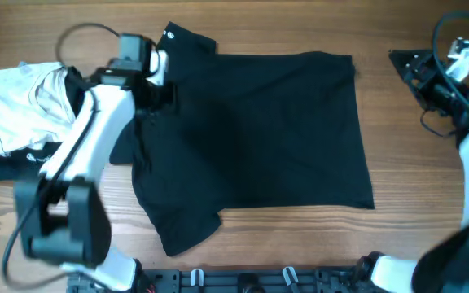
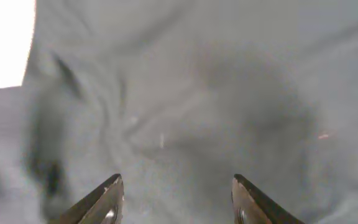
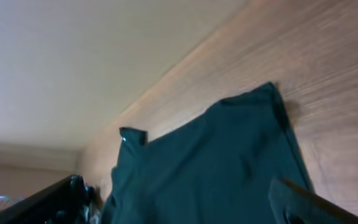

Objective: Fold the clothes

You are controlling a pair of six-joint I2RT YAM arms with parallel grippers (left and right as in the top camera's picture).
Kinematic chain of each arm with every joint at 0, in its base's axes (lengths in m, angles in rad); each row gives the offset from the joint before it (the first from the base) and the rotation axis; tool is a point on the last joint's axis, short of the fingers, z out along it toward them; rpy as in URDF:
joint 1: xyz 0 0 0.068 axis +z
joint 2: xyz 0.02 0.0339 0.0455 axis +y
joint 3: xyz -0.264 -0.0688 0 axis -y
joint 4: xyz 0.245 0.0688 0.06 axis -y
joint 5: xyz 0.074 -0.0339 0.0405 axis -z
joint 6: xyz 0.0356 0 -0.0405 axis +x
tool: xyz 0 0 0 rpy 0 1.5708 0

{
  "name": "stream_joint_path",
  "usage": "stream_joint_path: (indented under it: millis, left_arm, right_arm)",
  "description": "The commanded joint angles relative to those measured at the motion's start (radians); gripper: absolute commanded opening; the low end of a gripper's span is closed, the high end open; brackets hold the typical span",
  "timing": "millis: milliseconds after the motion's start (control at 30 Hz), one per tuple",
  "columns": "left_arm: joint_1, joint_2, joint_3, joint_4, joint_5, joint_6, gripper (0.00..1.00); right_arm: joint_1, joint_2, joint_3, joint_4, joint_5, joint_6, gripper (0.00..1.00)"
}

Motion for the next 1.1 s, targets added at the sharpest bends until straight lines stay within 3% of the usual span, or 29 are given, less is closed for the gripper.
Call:
stream_joint_path:
  millis: [0,67,167,267,367,567,633,867,1067]
  left_arm:
    - [0.006,-0.125,0.024,-0.083,-0.010,-0.003,0.59]
    - [0.013,-0.135,0.024,-0.164,-0.010,-0.010,0.57]
    - [0.039,-0.130,0.023,-0.214,-0.010,-0.052,0.55]
    - [0.078,-0.130,0.023,-0.225,-0.008,-0.080,0.55]
    - [0.098,-0.130,0.023,-0.232,-0.002,-0.082,0.55]
    - [0.101,-0.130,0.023,-0.231,-0.002,-0.081,0.57]
    - [0.101,-0.130,0.023,-0.228,-0.003,-0.081,0.58]
    - [0.102,-0.130,0.023,-0.241,-0.002,-0.078,0.59]
    - [0.101,-0.130,0.021,-0.353,-0.001,-0.107,0.57]
  right_arm:
    - [0.031,-0.068,-0.006,-0.273,0.254,-0.047,1.00]
    - [0.060,-0.042,-0.039,-0.536,0.505,-0.055,1.00]
    - [0.061,0.001,-0.109,-0.642,0.603,-0.072,0.93]
    - [0.061,0.039,-0.258,-0.611,0.556,-0.088,0.71]
    - [0.062,0.061,-0.362,-0.563,0.525,-0.093,0.68]
    - [0.062,0.063,-0.512,-0.415,0.460,-0.047,0.44]
    - [0.061,0.062,-0.506,-0.376,0.460,-0.039,0.07]
    - [-0.035,0.049,-0.309,-0.525,0.641,-0.002,0.04]
    - [-0.068,0.049,-0.308,-0.524,0.632,-0.010,0.04]
